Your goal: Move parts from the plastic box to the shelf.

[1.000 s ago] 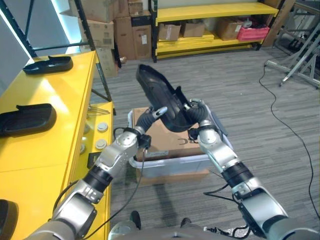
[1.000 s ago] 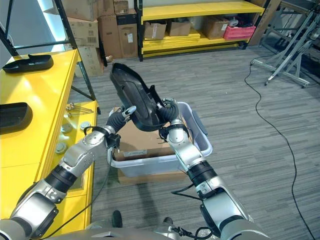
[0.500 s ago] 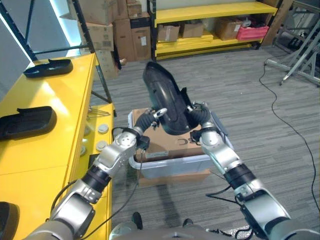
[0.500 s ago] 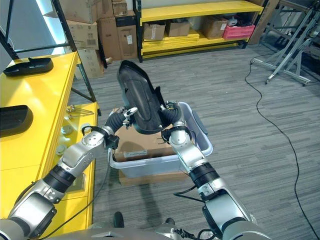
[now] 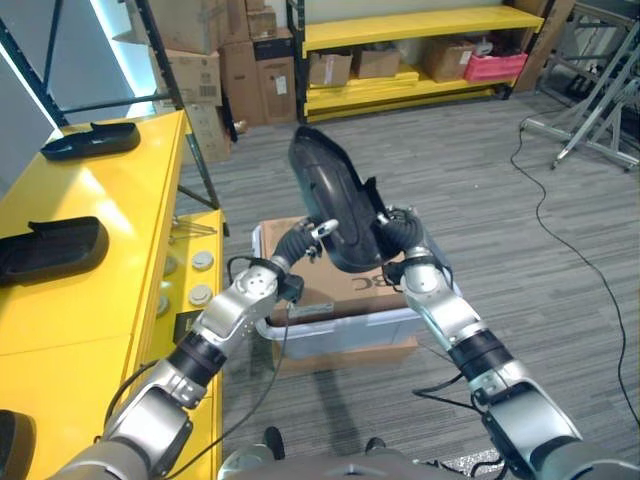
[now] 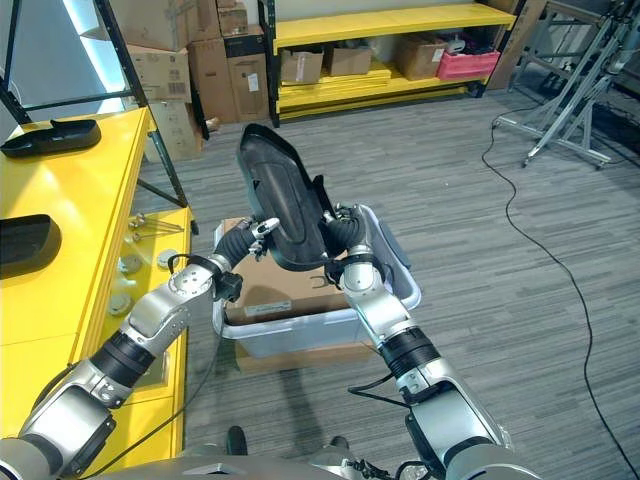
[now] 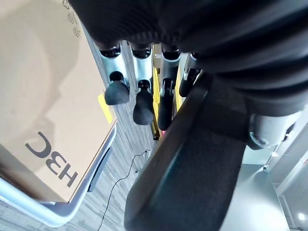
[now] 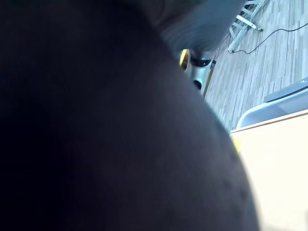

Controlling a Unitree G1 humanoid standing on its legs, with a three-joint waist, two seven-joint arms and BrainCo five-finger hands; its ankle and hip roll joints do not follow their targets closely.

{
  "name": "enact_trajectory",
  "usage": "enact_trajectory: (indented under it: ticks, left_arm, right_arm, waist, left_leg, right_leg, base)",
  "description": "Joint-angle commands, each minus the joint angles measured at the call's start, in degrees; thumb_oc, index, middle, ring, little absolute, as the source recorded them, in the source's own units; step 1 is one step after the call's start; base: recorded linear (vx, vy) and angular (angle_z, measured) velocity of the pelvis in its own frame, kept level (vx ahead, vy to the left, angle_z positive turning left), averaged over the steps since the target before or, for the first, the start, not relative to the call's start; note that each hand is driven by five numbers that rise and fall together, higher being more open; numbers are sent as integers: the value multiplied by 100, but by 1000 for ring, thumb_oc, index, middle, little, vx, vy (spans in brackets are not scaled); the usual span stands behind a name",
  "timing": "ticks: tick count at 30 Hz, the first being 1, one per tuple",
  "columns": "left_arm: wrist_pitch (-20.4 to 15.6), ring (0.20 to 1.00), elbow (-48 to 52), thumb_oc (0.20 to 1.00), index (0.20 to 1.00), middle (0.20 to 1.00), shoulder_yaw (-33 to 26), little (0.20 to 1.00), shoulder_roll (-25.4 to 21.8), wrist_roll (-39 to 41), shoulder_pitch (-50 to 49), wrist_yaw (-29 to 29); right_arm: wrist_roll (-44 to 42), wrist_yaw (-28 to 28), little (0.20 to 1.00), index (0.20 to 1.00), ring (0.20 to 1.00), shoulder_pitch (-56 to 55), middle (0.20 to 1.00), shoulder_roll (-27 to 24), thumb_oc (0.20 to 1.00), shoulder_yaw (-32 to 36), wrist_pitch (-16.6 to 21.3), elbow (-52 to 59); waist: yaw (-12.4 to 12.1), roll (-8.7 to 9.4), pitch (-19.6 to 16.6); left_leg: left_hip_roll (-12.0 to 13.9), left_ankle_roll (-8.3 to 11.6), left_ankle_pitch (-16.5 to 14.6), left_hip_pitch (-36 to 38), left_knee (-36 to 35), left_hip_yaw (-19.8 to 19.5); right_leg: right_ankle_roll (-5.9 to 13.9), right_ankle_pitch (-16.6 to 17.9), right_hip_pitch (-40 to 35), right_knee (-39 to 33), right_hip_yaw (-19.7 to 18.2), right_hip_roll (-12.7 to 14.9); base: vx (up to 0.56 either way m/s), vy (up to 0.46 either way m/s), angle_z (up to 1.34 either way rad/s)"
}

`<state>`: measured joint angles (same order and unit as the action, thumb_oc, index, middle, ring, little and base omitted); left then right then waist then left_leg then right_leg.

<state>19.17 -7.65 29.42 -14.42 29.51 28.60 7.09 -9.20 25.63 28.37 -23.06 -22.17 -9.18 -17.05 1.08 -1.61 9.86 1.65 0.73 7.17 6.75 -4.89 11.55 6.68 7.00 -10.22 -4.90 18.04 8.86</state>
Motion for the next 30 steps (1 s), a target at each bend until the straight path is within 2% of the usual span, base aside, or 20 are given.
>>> enact_trajectory:
  ticks: [1, 2, 3, 4, 9, 14, 30]
  left_arm:
    - [-489, 200, -234, 200, 200, 200, 736, 200, 814, -110, 771, -243]
    - [-504, 200, -226, 200, 200, 200, 746, 200, 819, -94, 772, -215]
    - [-515, 200, -222, 200, 200, 200, 764, 200, 835, -70, 777, -162]
    - [-551, 200, -243, 200, 200, 200, 766, 200, 850, -40, 781, -131]
    - [-738, 200, -235, 200, 200, 200, 772, 200, 868, 51, 803, 62]
    - [-738, 200, -86, 200, 200, 200, 677, 200, 845, 106, 821, 140]
    - [-836, 200, 85, 200, 200, 200, 532, 200, 797, -117, 876, 515]
  right_arm:
    - [-307, -32, 200, 200, 200, 604, 200, 573, 200, -183, 538, 285]
    - [-364, -22, 225, 225, 225, 605, 225, 588, 225, -186, 530, 281]
    - [-496, 9, 529, 529, 529, 601, 529, 612, 529, -185, 548, 275]
    - [-584, 8, 1000, 1000, 1000, 590, 1000, 646, 1000, -166, 559, 273]
    - [-1083, -23, 1000, 1000, 1000, 546, 1000, 746, 1000, -92, 594, 286]
    - [-1603, 84, 1000, 1000, 1000, 516, 1000, 941, 1000, 7, 637, 360]
    - [-1796, 181, 1000, 1000, 1000, 432, 1000, 980, 1000, 160, 748, 498]
  waist:
    - [-119, -11, -79]
    - [-119, -14, -79]
    - [-118, -17, -79]
    - [-116, -24, -81]
    - [-117, -28, -82]
    - [-136, -38, -84]
    - [-118, -11, -111]
  left_leg:
    - [-36, -51, -786, 470, -11, -132]
    - [-38, -52, -785, 469, -11, -137]
    - [-40, -51, -785, 466, -11, -147]
    - [-43, -50, -785, 464, -11, -158]
    - [-47, -48, -783, 450, -11, -178]
    - [-42, -45, -775, 455, -11, -172]
    - [-32, -54, -771, 468, -11, -125]
  right_leg:
    - [199, -477, -218, -10, 151, -53]
    - [198, -478, -219, -10, 152, -53]
    - [198, -477, -217, -10, 151, -52]
    - [200, -476, -216, -10, 154, -51]
    - [205, -476, -211, -10, 177, -42]
    - [195, -480, -221, -10, 202, -34]
    - [190, -487, -216, -10, 178, -42]
  base:
    - [0, 0, 0]
    - [0, 0, 0]
    - [0, 0, 0]
    - [0, 0, 0]
    - [0, 0, 0]
    - [0, 0, 0]
    - [0, 0, 0]
